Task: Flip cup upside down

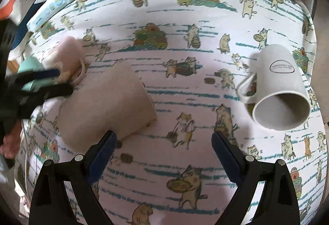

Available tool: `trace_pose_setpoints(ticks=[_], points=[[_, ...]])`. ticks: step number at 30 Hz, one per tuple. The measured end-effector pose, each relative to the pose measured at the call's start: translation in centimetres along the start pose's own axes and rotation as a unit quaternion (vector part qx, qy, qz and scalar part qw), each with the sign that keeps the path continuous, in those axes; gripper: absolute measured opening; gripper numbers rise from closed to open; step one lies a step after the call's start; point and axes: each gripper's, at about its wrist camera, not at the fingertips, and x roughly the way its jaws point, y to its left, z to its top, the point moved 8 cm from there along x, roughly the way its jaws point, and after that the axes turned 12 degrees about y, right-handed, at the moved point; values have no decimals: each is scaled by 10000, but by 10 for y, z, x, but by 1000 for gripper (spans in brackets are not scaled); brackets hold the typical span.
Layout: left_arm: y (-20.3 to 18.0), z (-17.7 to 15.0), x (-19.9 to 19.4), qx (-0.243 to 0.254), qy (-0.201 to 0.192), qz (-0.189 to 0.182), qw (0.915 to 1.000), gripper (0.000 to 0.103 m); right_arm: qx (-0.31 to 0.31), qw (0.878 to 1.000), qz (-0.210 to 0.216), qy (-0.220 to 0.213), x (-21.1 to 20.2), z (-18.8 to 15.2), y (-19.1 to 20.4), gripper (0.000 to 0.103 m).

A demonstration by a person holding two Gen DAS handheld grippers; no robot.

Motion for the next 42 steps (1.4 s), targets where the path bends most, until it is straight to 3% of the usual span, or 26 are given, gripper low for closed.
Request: trace_pose_setpoints(ticks=[6,11,25,35,42], points=[[-10,-21,-4,-80,-54,-177,9998,93,177,9998,134,-22,6,14,-6,94],[-9,-26,-9,-210,-266,67,9994,93,138,9994,268,-190,-4,13,-6,94],[-45,-30,-36,-326,-1080,146,9935,94,-96,9882,-65,-1527,-64,2,-21,94],[-82,-31,1,-642,-698,-180,9953,97,260,9820,-260,-1850,-83,-2,-51,94],[-92,-29,17,-888,-642,260,9936,96,305,9832,-311,-1771,-73,-6,-59,94]])
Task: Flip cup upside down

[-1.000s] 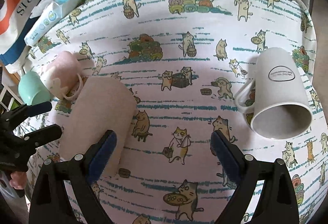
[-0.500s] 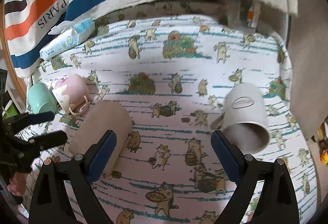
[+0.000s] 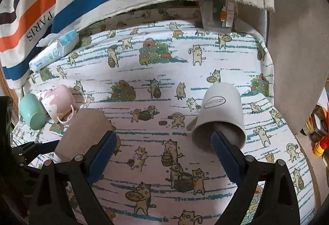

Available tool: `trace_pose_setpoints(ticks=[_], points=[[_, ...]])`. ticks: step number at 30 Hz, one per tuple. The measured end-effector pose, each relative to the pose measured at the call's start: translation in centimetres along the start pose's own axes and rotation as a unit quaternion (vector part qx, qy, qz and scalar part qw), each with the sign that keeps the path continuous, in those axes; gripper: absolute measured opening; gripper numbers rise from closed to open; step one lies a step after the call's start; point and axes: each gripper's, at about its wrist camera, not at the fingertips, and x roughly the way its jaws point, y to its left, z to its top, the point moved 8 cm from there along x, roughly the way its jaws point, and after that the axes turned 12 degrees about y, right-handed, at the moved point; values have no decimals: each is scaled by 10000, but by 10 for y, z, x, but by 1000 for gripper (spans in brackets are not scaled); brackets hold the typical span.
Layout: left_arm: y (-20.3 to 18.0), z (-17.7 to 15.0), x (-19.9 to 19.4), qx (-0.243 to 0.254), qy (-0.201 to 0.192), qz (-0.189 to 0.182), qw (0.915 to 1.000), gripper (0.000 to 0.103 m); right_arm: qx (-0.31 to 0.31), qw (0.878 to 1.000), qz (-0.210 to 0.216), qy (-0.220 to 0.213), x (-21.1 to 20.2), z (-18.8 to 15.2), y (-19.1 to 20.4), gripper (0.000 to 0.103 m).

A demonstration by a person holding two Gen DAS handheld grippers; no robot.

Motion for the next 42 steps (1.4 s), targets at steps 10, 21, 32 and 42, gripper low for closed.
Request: trace_pose_setpoints(ticks=[10,21,32,42], points=[[1,0,12,-257,107,309,9991,71,-13,10000,-56,-55,0,0,-4,94],[7,0,-2,-329,-67,192,9993,66,77,9999,-66,6,4,-2,-9,94],[11,13,-42,-235,-549,8,9982,66,30,9999,-74,-75,-4,2,0,94],[14,31,-53,-46,-760,90,9971,65,107,9999,-113,-22,-4,0,-4,94]])
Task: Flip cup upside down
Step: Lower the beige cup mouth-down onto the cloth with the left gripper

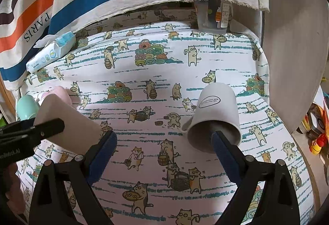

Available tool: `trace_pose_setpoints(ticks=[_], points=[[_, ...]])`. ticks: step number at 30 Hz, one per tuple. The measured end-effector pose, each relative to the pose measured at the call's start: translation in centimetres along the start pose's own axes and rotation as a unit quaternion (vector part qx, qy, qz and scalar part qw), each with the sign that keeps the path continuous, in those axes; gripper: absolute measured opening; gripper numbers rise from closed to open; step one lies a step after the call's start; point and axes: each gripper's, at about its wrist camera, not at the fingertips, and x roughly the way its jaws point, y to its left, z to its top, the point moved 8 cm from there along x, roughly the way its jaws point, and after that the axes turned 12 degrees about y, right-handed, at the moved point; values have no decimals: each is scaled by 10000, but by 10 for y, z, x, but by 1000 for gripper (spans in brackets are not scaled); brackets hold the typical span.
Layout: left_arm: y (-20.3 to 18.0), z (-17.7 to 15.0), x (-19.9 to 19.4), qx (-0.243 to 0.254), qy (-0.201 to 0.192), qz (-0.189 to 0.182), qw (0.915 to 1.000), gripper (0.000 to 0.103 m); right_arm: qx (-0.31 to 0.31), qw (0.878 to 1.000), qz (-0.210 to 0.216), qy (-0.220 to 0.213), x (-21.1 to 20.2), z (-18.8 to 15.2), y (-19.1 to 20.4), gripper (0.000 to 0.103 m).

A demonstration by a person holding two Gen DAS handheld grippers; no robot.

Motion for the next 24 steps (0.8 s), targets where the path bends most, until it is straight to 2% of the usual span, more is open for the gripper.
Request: trace_pose_setpoints(ticks=[8,24], points=[[3,4,17,101,259,68,9996,66,1,10000,-7,16,2,0,0,94],[-1,17,35,366,220,123,9990,66,21,10000,-20,79,7,0,1,94]])
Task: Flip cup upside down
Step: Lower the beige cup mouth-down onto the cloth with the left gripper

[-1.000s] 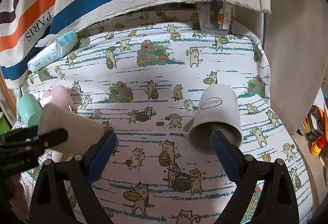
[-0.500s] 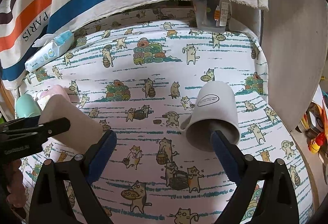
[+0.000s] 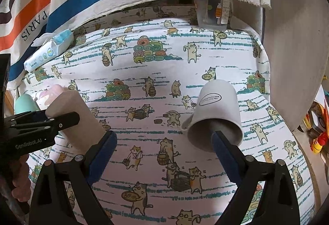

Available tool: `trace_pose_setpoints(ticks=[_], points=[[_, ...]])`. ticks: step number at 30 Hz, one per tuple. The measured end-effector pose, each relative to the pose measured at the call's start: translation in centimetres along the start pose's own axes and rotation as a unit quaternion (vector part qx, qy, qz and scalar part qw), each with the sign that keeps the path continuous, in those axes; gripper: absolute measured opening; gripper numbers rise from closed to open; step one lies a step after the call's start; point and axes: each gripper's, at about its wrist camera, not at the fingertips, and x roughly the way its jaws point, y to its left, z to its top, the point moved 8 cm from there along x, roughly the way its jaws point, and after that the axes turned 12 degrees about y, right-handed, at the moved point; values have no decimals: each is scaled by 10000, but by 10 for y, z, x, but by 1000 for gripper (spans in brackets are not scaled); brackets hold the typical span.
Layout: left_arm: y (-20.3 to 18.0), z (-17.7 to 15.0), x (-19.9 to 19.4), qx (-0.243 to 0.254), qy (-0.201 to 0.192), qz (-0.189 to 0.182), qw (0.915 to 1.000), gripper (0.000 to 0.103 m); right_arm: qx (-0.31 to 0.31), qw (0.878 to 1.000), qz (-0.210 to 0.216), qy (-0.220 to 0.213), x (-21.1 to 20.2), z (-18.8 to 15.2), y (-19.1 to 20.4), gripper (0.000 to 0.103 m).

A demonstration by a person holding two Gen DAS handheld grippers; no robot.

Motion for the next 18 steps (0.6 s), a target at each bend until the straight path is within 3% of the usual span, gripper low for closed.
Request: trace_pose_setpoints(ticks=[6,8,18], points=[[-2,2,2,162,-44,64,9998,67,17,10000,3,-3,0,0,-2,94],[-1,1,1,179,-95,121,9997,78,9,10000,-8,-13,0,0,-3,94],[11,7,-23,122,-527,57,9985,88,-21,10000,18,-76,-7,3,3,94]])
